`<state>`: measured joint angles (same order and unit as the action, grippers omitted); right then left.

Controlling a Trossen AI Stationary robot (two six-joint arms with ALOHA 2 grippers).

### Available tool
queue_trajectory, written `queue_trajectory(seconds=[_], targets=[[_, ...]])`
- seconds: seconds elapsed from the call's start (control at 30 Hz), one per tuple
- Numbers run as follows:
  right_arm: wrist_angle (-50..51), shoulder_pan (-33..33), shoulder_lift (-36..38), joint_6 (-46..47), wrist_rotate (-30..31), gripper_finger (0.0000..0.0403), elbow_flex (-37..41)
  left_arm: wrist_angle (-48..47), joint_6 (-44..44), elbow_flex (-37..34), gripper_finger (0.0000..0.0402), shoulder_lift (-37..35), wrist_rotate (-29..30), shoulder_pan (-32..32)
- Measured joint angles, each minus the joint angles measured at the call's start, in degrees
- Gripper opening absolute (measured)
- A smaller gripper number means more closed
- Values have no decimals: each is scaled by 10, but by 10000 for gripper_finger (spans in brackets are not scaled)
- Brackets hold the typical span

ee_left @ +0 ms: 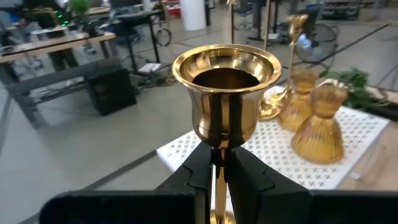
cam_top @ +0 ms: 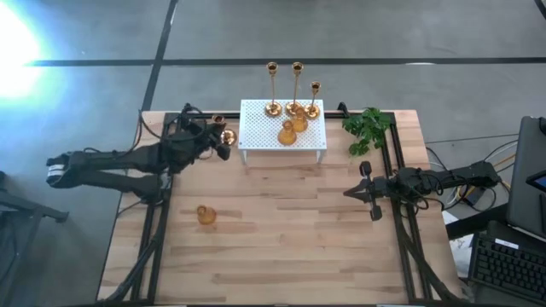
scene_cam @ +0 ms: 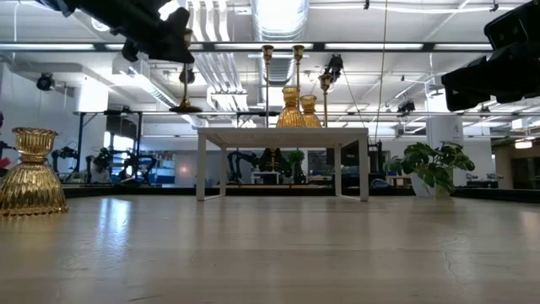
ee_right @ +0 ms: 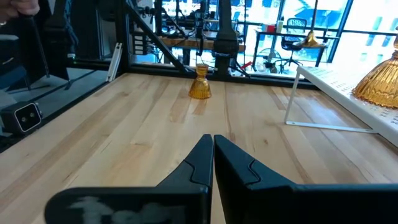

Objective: Pick & Place candle stick holders
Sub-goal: Put the small golden candle holder on the shelf

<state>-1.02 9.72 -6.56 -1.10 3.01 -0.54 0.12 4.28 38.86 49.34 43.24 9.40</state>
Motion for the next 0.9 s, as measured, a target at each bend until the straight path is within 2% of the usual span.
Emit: queue_trajectory(seconds=[0.63, 0.9], targets=[[0, 0, 0, 0, 0, 8, 0, 33, -25, 21, 32, 10, -286, 177], [0, 0, 0, 0, 0, 8, 0, 38, -31, 49, 32, 58, -381, 234]])
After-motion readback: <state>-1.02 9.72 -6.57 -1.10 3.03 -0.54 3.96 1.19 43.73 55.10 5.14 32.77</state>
